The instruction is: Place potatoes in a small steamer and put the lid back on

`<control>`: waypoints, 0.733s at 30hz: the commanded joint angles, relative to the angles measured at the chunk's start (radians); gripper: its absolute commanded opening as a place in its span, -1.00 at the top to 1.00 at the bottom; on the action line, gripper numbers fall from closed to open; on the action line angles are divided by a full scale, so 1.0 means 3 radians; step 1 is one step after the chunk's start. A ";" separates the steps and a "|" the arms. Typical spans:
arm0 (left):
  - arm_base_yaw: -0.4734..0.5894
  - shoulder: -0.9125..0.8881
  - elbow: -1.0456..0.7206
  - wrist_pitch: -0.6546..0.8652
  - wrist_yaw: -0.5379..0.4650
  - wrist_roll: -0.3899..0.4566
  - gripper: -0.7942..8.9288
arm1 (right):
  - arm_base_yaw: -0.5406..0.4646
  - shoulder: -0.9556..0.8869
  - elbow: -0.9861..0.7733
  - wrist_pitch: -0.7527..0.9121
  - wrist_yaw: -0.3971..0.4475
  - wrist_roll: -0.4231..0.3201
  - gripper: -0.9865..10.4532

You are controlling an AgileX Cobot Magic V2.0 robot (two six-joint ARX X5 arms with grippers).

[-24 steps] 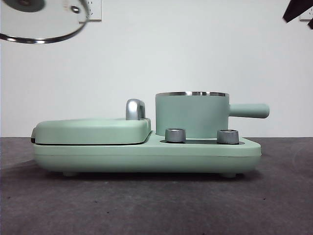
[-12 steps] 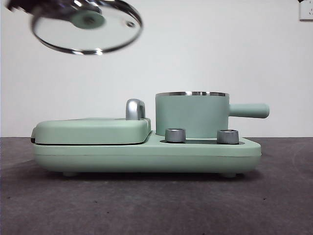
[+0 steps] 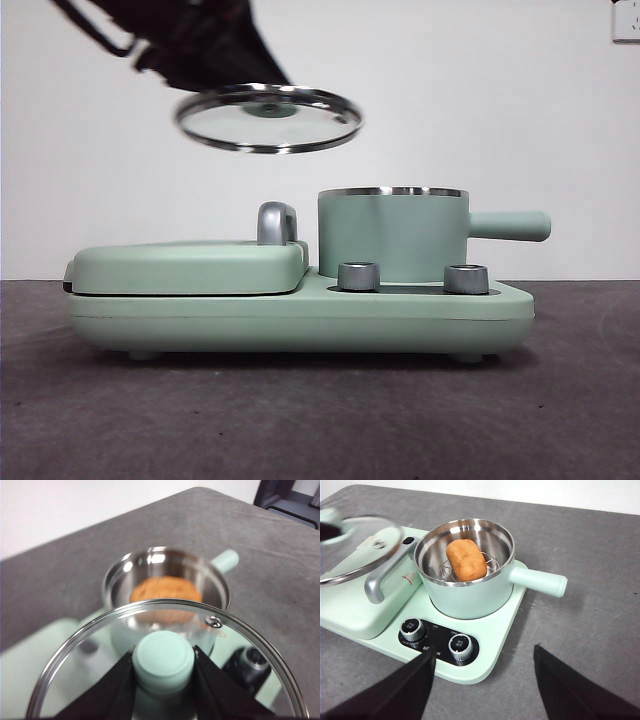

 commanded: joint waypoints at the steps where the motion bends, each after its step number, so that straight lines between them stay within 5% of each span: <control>1: -0.0071 0.0254 0.0314 0.0099 -0.0006 0.0158 0.81 | 0.0008 0.0019 0.0018 0.0023 0.0005 0.0046 0.29; 22: -0.0238 0.1644 0.1584 0.0460 -0.0003 0.0144 0.81 | 0.0008 0.0019 0.0018 -0.0047 0.0062 0.0070 0.29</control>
